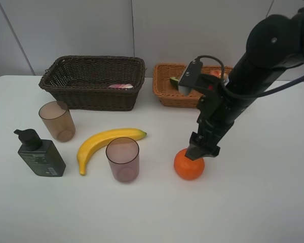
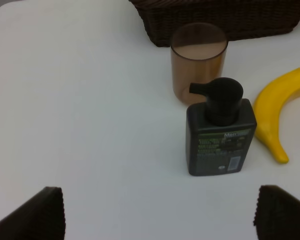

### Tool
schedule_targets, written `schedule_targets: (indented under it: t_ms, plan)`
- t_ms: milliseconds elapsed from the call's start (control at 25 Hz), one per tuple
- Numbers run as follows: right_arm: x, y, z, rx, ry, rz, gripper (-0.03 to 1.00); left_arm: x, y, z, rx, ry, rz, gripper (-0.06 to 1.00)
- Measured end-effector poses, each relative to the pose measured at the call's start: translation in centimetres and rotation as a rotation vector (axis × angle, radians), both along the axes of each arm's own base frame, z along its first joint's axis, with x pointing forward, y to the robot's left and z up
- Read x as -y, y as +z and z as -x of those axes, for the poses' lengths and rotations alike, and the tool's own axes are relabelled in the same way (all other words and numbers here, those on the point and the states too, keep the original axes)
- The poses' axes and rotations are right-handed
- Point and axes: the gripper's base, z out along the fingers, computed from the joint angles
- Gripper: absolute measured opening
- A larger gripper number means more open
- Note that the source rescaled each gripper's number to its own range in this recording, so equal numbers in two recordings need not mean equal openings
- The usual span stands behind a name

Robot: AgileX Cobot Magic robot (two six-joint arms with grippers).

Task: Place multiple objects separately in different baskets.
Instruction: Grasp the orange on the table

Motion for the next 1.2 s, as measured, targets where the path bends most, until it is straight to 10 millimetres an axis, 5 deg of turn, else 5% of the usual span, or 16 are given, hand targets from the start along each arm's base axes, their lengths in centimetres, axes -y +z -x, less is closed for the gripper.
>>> schedule_targets:
  t_ms: [1200]
  plan:
    - [-0.4, -7.4, -0.5, -0.105, -0.087, 0.02, 0.98, 0.0, 0.0, 0.0, 0.0, 0.0, 0.0, 1.0]
